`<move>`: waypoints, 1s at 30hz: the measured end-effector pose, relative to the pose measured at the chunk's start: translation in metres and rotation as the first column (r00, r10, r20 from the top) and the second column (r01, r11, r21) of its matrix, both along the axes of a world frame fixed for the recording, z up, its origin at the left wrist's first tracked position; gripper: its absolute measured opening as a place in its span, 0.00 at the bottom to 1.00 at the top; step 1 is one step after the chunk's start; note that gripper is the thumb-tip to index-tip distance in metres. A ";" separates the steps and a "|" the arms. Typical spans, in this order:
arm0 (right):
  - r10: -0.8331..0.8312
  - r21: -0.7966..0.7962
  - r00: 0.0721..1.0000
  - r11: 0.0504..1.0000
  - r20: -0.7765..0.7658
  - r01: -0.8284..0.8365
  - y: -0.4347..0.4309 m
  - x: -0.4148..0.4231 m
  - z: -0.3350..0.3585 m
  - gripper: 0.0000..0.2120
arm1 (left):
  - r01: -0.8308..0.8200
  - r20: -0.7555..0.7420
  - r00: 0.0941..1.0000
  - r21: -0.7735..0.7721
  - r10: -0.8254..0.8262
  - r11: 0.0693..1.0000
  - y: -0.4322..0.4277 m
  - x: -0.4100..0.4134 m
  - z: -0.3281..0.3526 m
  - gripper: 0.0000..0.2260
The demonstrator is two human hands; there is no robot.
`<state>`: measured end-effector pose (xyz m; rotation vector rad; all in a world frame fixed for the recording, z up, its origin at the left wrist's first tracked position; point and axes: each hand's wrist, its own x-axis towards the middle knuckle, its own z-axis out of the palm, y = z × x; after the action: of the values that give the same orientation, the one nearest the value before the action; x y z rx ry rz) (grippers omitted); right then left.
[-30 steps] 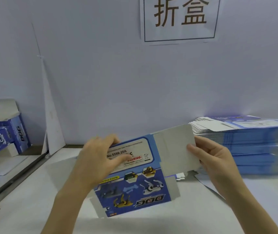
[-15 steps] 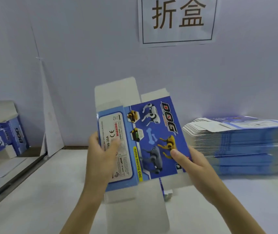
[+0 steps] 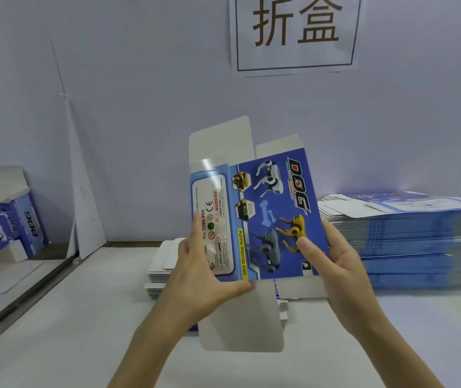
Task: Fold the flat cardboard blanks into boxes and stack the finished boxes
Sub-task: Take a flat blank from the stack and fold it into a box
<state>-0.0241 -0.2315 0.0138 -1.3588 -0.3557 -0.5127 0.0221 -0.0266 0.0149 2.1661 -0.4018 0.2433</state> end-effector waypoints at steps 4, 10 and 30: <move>-0.144 -0.143 0.988 0.978 0.059 0.151 0.009 -0.001 0.000 0.25 | 0.042 -0.019 0.999 -0.047 -0.043 0.998 0.001 0.001 -0.003 0.59; -0.190 -0.312 0.978 0.927 0.091 0.209 0.008 -0.004 0.003 0.32 | 0.390 -0.125 0.851 -0.499 -0.510 0.774 0.004 -0.013 0.016 0.48; -0.139 -0.099 0.960 0.988 -0.245 0.118 -0.014 0.000 0.007 0.15 | -0.006 -0.310 0.919 -0.627 -0.242 0.779 0.001 -0.008 0.015 0.20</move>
<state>-0.0242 -0.2457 0.0203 -1.5151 -0.0820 -0.4299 0.0138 -0.0258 0.0301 1.4747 -0.1951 -0.1134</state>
